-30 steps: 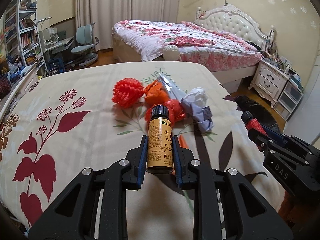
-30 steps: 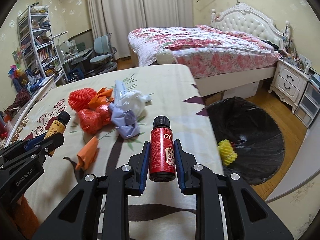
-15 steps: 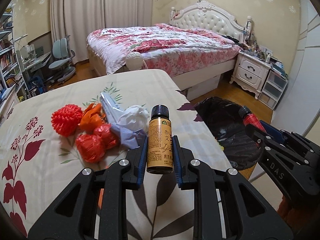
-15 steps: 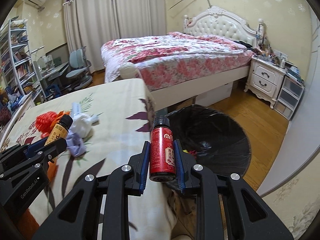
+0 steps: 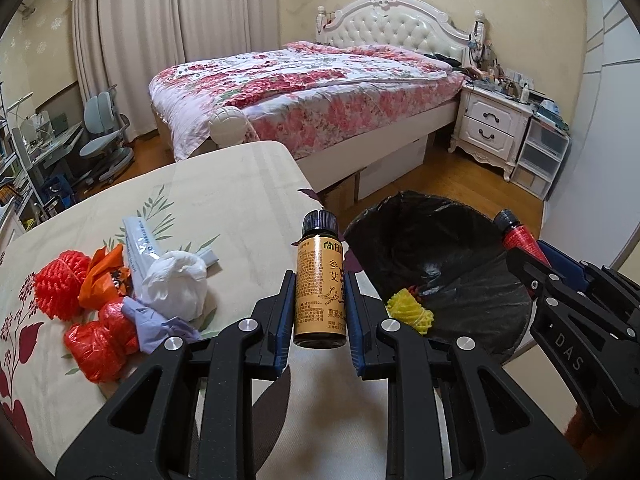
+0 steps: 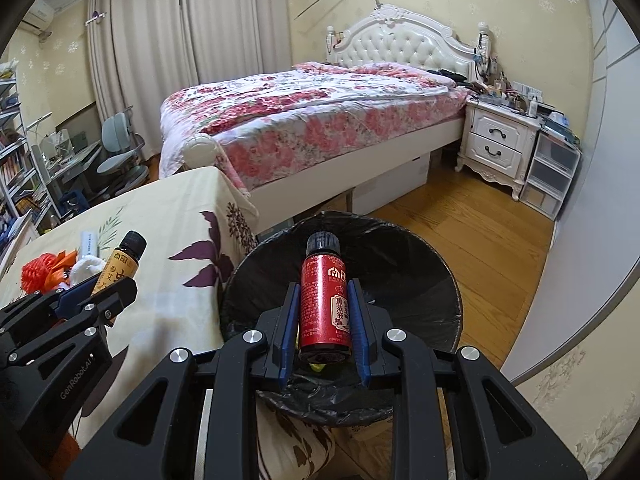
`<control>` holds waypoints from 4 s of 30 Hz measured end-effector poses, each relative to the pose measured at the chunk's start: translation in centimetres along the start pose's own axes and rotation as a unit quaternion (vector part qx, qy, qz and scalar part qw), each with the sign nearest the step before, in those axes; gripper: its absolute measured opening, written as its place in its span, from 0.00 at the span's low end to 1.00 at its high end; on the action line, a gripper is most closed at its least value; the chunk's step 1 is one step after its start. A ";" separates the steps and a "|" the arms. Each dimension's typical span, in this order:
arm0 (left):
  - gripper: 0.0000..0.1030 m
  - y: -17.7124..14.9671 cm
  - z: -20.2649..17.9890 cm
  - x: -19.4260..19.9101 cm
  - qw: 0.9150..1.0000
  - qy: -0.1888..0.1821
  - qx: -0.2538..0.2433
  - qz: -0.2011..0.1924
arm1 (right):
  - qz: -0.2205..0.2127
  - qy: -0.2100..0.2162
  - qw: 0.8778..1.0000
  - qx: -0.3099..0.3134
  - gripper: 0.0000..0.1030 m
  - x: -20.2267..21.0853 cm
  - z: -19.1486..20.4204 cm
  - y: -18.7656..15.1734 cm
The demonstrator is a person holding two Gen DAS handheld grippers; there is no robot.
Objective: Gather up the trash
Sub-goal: 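Carry the amber bottle and red spray can with both tools over the bin, then open both tools to drop the bottle and spray can into the bin, then grasp the orange folded cloth with the left tool while the right tool returns to the bed, then grasp the lavender cloth with the right tool while the left tool holds the orange cloth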
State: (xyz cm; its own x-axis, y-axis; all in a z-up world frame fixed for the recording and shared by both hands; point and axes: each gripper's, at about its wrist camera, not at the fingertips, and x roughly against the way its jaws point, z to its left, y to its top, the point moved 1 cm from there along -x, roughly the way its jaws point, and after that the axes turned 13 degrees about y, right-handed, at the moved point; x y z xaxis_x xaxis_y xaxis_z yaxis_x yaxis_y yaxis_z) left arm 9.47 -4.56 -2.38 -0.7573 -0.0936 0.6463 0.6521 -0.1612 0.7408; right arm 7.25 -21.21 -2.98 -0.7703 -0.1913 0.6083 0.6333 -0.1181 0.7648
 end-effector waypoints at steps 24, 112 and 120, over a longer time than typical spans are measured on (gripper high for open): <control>0.22 1.7 -5.0 -4.6 0.999 0.004 -0.039 0.030 | 0.017 -0.026 0.999 -0.032 0.24 -3.5 -3.6 0.3; 0.18 -10.1 15.5 3.1 0.989 0.081 0.091 0.089 | 0.071 0.112 0.987 0.094 0.58 -0.3 13.9 -5.0; 0.18 -10.3 19.3 2.8 0.982 0.107 0.121 0.093 | 0.088 0.142 0.979 0.114 0.58 -2.3 17.3 -4.6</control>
State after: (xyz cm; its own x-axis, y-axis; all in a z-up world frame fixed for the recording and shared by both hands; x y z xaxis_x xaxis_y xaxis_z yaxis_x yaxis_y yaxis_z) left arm 1.26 15.75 -4.66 -0.5977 -0.3080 0.7402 0.7492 0.1140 0.6524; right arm 4.86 -3.39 -4.24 -0.5788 -0.4572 0.6752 0.6958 0.1549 0.7013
